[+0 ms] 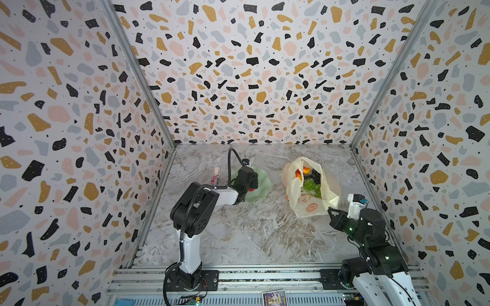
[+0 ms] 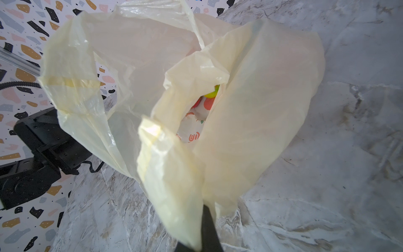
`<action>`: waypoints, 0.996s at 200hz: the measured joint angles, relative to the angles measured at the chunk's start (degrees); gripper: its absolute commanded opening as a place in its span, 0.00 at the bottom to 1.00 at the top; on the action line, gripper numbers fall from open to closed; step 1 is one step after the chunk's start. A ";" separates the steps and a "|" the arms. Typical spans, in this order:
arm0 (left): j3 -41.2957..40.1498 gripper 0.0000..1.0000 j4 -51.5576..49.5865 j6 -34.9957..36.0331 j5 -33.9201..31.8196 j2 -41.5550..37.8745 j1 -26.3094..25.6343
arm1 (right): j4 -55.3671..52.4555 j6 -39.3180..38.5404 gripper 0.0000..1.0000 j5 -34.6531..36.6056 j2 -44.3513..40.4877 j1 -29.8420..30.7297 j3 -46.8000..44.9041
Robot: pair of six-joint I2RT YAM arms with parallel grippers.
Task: Take fruits out of the plastic bag
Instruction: Place the fake fruit on the plate.
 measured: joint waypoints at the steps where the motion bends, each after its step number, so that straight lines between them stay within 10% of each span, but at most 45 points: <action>1: 0.07 0.36 0.04 0.00 0.02 0.07 0.00 | 0.00 0.00 0.00 0.00 0.00 0.00 0.00; 64: 1.84 0.67 -0.20 -0.48 0.33 0.83 0.00 | 0.00 -0.02 0.00 -0.04 0.00 0.09 0.00; 199: 1.84 0.66 -0.98 -1.46 0.39 -0.02 -0.02 | 0.02 -0.02 0.00 -0.20 -0.02 0.09 0.00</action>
